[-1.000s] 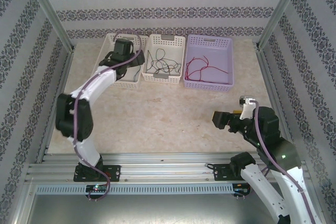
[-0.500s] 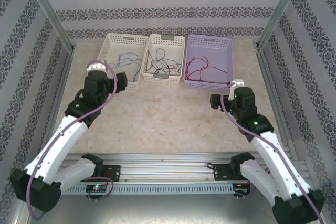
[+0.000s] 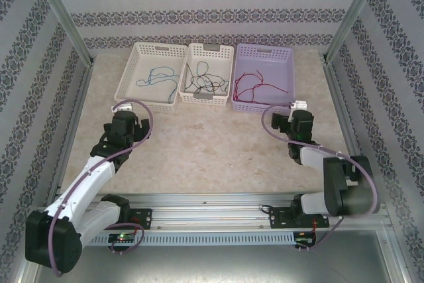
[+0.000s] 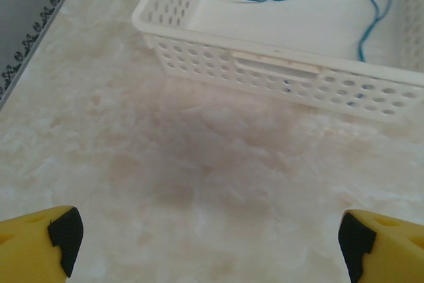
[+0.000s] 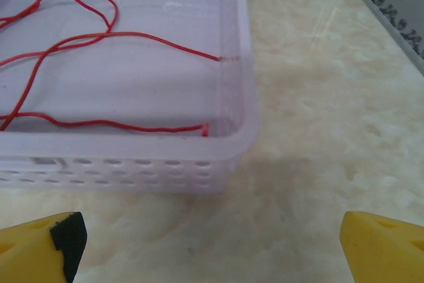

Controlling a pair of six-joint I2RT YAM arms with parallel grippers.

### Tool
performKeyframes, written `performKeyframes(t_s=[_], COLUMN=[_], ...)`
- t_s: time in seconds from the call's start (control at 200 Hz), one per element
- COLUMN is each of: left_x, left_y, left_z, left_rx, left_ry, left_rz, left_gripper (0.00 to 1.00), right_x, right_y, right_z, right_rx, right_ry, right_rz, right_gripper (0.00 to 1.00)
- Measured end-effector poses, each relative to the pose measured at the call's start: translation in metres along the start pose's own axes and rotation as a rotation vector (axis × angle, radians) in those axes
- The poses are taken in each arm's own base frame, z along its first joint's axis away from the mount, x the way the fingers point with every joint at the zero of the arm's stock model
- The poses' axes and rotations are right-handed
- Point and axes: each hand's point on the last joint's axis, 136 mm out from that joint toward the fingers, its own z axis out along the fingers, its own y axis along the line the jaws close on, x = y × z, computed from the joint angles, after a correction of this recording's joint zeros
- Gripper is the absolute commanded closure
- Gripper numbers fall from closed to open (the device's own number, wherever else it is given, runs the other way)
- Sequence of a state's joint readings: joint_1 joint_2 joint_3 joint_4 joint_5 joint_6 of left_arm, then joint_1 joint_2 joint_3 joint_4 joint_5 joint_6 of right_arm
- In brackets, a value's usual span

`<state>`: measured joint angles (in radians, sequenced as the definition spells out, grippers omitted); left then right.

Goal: Untangle the cables

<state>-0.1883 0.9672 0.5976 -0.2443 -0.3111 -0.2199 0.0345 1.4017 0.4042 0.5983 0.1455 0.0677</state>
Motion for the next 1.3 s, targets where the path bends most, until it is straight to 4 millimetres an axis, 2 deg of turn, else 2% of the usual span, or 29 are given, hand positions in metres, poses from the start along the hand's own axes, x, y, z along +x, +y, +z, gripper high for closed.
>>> performKeyframes(t_s=[0.07,0.145,0.255,0.47,0.654,0.979,1.299], left_x=[0.000,-0.002,-0.001,0.035,0.029,0.004,-0.001], left_y=[0.005,0.007,0.007,0.004,-0.005,-0.004,-0.006], left_z=[0.008,0.017,0.036,0.089,0.114,0.113,0.112], left_rx=[-0.015,-0.024,-0.031,-0.056,-0.004,0.034,0.045], left_ry=[-0.004,-0.026,-0.085,-0.089,-0.157,-0.260,-0.282], left_rz=[-0.018,-0.029,-0.015,0.053,0.056,0.017,0.014], left_gripper=[0.00,0.00,0.00,0.00,0.00,0.00,0.00], right_x=[-0.002,0.008,-0.004,-0.014,-0.017,-0.017,-0.017], right_y=[0.003,0.005,0.004,-0.004,-0.006,-0.007,-0.007], right_z=[0.010,0.014,0.013,0.010,0.009,0.009,0.009], right_rx=[-0.014,-0.022,-0.026,0.021,0.040,0.048,0.048], right_ry=[-0.051,-0.030,-0.087,-0.139,-0.153,-0.153,-0.153], right_rz=[-0.002,-0.011,-0.001,0.009,0.011,0.010,0.010], right_gripper=[0.02,0.02,0.02,0.02,0.02,0.02,0.02])
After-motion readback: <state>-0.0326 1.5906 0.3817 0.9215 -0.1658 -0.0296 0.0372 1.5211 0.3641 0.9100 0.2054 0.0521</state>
